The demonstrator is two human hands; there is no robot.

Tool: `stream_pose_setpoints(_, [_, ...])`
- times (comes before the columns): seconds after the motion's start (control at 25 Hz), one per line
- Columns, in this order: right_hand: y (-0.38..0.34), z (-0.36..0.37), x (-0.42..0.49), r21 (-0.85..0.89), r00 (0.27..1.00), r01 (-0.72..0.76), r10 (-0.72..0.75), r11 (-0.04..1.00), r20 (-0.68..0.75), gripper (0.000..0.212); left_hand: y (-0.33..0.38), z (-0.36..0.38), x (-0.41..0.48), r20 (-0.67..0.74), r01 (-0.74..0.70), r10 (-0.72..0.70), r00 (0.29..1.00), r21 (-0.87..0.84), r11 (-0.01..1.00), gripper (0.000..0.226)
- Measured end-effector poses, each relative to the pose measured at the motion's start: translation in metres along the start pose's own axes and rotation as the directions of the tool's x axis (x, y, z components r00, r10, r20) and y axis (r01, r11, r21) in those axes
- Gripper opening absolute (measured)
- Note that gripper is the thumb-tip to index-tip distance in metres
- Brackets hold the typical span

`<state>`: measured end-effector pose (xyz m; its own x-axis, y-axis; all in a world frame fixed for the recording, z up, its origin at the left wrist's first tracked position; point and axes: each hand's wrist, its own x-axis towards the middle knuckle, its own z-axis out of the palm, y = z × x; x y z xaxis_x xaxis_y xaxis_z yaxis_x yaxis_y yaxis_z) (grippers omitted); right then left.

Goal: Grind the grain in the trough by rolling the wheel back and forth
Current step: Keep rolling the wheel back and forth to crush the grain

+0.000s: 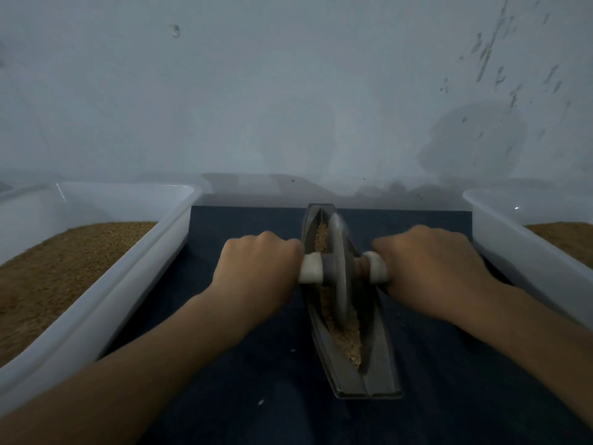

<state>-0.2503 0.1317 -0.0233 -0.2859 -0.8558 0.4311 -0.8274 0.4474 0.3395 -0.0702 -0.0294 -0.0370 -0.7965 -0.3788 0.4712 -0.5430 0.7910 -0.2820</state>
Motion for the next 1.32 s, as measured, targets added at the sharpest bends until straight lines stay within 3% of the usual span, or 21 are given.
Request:
stream_pose_setpoints(0.08, [0.001, -0.012, -0.019, -0.016, 0.997, 0.035, -0.037, 0.999, -0.071, 0.038, 0.0, -0.009, -0.017, -0.04, -0.05, 0.051, 0.998, 0.039, 0.998, 0.038])
stream_pose_setpoints(0.24, [0.0, -0.004, -0.004, -0.021, 0.999, -0.026, 0.027, 0.999, 0.034, 0.032, 0.0, -0.001, 0.001, 0.015, -0.014, 0.014, 1.0, 0.033, 0.999, 0.025])
stream_pose_setpoints(0.44, [0.0, 0.025, 0.055, 0.161, 0.97, -0.205, 0.177, 0.965, 0.169, 0.021, -0.001, 0.013, 0.061, 0.027, 0.045, -0.047, 0.999, 0.065, 0.997, 0.006])
stream_pose_setpoints(0.56, [0.0, 0.018, 0.045, 0.141, 0.981, -0.154, 0.135, 0.978, 0.14, 0.017, -0.003, 0.01, 0.051, 0.018, 0.002, -0.002, 1.0, 0.02, 1.0, 0.01])
stream_pose_setpoints(0.72, [-0.001, -0.006, -0.014, 0.055, 1.0, -0.001, 0.002, 0.998, -0.018, 0.034, 0.0, -0.006, -0.01, -0.091, -0.098, 0.099, 0.991, 0.021, 0.995, 0.053])
stream_pose_setpoints(0.8, [-0.001, -0.017, -0.03, 0.058, 0.999, 0.003, 0.0, 0.998, -0.053, 0.046, -0.001, -0.019, -0.017, -0.156, -0.11, 0.113, 0.981, 0.029, 0.994, 0.065])
stream_pose_setpoints(0.92, [-0.002, -0.008, -0.019, 0.044, 0.999, -0.05, 0.049, 0.998, 0.024, 0.045, 0.001, -0.004, -0.002, -0.05, -0.099, 0.103, 0.993, 0.076, 0.992, 0.048])
stream_pose_setpoints(1.12, [-0.002, 0.015, 0.061, 0.078, 0.987, -0.128, 0.12, 0.989, 0.103, 0.018, -0.004, 0.028, 0.057, -0.031, 0.079, -0.079, 0.996, -0.01, 0.997, 0.007])
stream_pose_setpoints(1.2, [-0.001, 0.013, 0.065, 0.079, 0.986, -0.113, 0.102, 0.99, 0.131, 0.015, -0.005, 0.024, 0.057, -0.004, 0.071, -0.072, 0.997, -0.03, 0.997, 0.005])
stream_pose_setpoints(1.32, [0.001, 0.006, 0.025, 0.085, 0.993, -0.074, 0.065, 0.994, 0.104, 0.023, -0.002, 0.013, 0.025, -0.046, 0.011, -0.011, 0.999, -0.011, 1.0, 0.025])
